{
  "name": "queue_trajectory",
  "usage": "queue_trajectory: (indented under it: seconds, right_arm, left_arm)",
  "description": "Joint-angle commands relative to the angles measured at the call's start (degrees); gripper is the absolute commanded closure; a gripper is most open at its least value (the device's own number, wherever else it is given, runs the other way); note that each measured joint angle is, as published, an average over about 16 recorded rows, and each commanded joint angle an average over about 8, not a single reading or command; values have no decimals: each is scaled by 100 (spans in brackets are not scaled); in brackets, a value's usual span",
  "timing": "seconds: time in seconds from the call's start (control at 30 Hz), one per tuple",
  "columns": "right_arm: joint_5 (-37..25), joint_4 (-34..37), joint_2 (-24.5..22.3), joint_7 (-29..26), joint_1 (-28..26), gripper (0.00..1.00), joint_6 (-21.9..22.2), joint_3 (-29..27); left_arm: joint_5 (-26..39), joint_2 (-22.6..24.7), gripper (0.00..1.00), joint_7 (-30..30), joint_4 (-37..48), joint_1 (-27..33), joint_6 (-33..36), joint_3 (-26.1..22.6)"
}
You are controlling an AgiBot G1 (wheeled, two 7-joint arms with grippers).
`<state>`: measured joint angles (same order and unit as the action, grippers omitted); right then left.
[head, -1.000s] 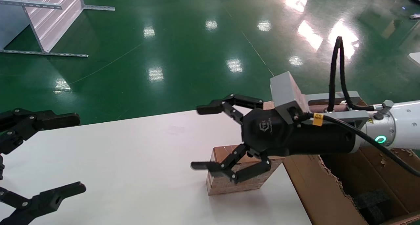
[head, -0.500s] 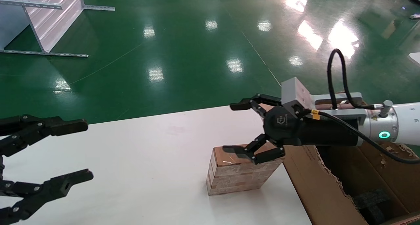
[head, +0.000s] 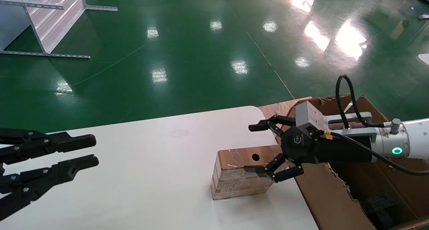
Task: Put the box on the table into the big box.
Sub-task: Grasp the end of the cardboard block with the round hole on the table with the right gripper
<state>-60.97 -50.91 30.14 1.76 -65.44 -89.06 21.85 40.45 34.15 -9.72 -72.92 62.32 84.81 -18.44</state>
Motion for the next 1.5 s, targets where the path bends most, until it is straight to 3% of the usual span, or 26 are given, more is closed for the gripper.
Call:
queue_trajectory:
  seconds: [0.03,0.67,1.5]
  right_arm:
    - [-34,143,11,93,9,0,-40,41]
    - [-203,981,247,601,-353,0,-121,540]
    - [105,1196,185,798,-592,0,-119,1315]
  left_arm:
    - [0,0,100,0,0,0,0,0]
    - [-2,-1,100,2,0,1,-1,-3]
    - [-5,-3,100,4,0,2,-3,-7]
